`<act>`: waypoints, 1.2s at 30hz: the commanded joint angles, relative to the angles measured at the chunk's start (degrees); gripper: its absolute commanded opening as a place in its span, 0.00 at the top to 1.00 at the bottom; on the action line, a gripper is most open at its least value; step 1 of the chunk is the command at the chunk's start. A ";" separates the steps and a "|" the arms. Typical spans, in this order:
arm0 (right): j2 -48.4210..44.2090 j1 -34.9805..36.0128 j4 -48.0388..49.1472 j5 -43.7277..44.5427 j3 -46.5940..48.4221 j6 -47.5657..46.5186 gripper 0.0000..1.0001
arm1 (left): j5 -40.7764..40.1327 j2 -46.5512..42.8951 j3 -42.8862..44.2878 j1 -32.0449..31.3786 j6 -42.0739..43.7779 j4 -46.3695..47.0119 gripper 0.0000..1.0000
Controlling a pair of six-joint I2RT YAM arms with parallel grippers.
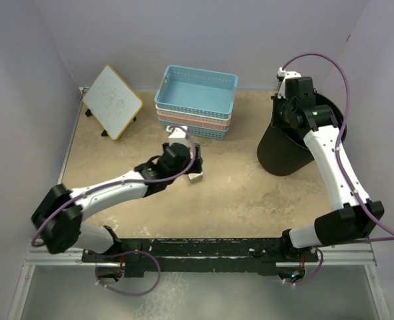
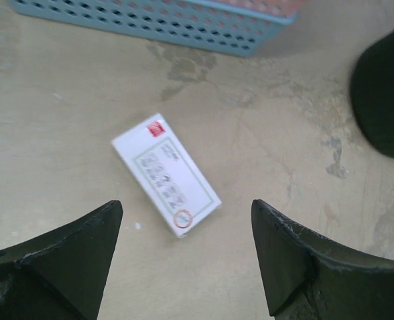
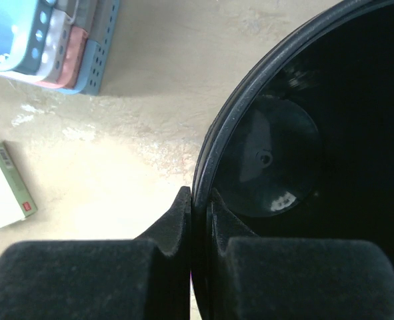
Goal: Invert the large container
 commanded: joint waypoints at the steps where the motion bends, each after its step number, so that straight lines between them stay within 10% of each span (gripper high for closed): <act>1: -5.83 0.34 2.70 -2.72 -0.96 4.73 1.00 | 4.66 10.32 7.91 -3.44 -3.89 8.79 0.27; 17: -14.58 0.36 -0.42 -5.47 -4.65 6.86 1.00 | 5.55 32.79 19.84 -0.08 -5.94 9.21 0.29; 36: -17.69 0.33 9.40 -37.97 -10.72 22.34 1.00 | -8.13 0.74 -0.89 11.90 -6.23 -15.28 0.27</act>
